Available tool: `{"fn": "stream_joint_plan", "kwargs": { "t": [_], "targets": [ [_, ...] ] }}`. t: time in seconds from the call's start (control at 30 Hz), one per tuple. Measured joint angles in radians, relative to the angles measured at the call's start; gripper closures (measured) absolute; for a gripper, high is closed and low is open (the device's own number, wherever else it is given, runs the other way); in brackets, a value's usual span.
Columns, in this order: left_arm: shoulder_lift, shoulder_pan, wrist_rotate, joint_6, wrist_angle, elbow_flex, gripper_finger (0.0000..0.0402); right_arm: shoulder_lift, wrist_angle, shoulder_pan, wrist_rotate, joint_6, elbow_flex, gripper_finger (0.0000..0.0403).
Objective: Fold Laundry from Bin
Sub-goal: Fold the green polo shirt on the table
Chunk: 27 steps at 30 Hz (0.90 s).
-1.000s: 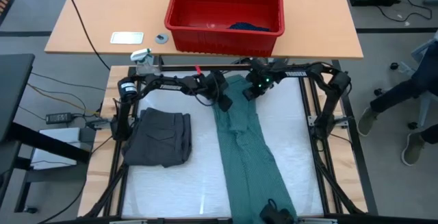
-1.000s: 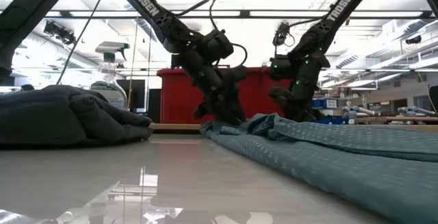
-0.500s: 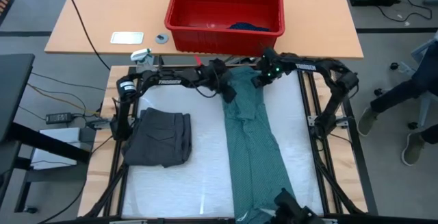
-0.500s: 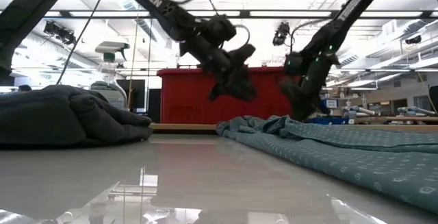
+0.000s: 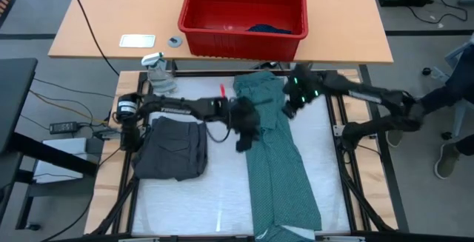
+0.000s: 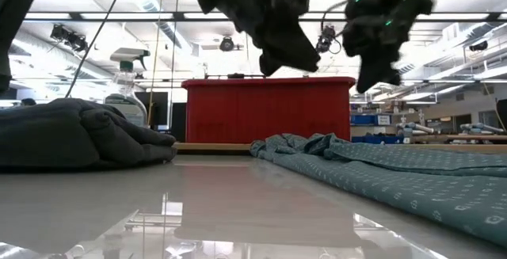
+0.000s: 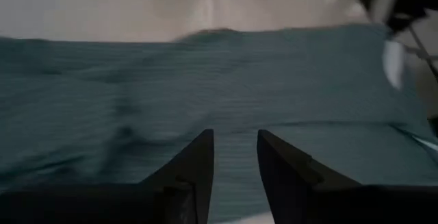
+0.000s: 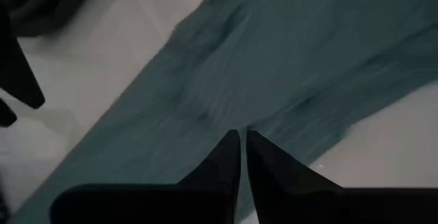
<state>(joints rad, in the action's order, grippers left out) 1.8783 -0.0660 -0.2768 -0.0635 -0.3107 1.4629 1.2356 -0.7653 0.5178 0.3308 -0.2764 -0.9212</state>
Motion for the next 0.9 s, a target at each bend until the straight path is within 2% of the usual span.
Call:
{"fn": "stream_joint_plan", "kwargs": {
  "t": [0.13,0.23,0.4,0.5,0.63,0.73,0.9],
  "targets": [
    [0.001,0.121,0.025,-0.031,0.032,-0.051,0.0285,-0.152,0.036,-0.244,-0.049,-0.245,0.129,0.0366],
    [0.005,0.223,0.078,-0.083,0.134,-0.104,0.0285,-0.239,0.063,-0.46,-0.113,-0.422,0.2,0.0367],
    [0.008,0.378,0.22,-0.072,0.206,-0.129,0.0285,-0.271,0.097,-0.801,-0.243,-0.539,0.239,0.0371],
    [0.023,0.438,0.284,-0.037,0.21,-0.129,0.0285,-0.222,0.163,-0.955,-0.278,-0.59,0.239,0.0371],
    [0.063,0.472,0.306,-0.049,0.236,-0.13,0.0285,-0.106,0.278,-1.113,-0.298,-0.634,0.234,0.0372],
    [0.094,0.479,0.312,-0.058,0.312,-0.13,0.0285,0.005,0.29,-1.207,-0.303,-0.64,0.202,0.0371],
    [0.13,0.503,0.294,0.036,0.427,-0.13,0.0264,0.162,0.316,-1.307,-0.224,-0.622,0.129,0.0341]
  ]
}}
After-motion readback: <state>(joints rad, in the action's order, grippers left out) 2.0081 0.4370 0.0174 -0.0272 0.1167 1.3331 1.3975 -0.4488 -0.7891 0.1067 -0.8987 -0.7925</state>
